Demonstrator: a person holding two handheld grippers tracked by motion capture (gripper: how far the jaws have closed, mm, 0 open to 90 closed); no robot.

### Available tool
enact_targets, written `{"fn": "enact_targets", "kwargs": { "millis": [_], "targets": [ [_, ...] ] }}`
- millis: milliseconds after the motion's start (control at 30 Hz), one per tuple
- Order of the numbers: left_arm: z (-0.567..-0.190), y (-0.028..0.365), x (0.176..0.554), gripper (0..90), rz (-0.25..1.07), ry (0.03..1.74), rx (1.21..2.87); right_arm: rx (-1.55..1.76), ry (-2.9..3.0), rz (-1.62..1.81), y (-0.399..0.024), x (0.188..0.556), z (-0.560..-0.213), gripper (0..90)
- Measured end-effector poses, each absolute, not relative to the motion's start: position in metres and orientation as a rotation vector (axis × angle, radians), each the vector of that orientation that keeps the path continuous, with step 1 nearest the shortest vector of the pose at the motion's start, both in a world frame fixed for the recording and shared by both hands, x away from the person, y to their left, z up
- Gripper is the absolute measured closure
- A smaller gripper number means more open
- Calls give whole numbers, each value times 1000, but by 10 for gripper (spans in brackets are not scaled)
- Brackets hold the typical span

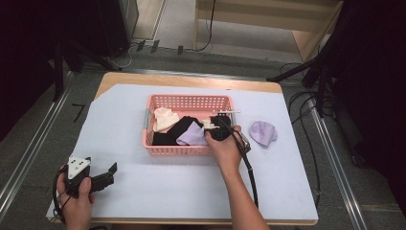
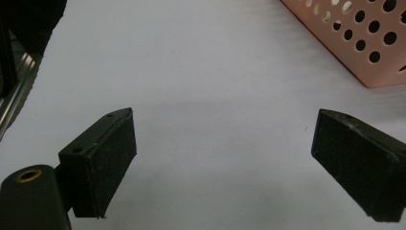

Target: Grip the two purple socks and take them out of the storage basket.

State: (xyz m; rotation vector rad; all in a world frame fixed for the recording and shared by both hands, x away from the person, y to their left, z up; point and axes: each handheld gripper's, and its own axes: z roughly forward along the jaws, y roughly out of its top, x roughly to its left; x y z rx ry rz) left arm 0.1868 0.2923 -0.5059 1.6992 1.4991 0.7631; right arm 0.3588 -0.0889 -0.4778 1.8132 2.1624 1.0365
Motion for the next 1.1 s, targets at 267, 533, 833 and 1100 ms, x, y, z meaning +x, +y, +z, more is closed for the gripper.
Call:
{"fn": "enact_targets", "kwargs": {
  "millis": [267, 533, 833, 1100],
  "targets": [
    [-506, 293, 187, 92, 761, 1499, 1702, 1645, 2023, 1199, -90, 348, -459, 899],
    [-506, 292, 187, 92, 768, 1499, 1706, 1478, 1849, 1441, -103, 335, -435, 899],
    [-506, 292, 187, 92, 772, 1497, 1711, 1419, 1841, 1520, -102, 332, -431, 894],
    [-506, 292, 187, 92, 767, 1497, 1709, 1562, 1949, 1389, -88, 346, -456, 761]
  ]
}}
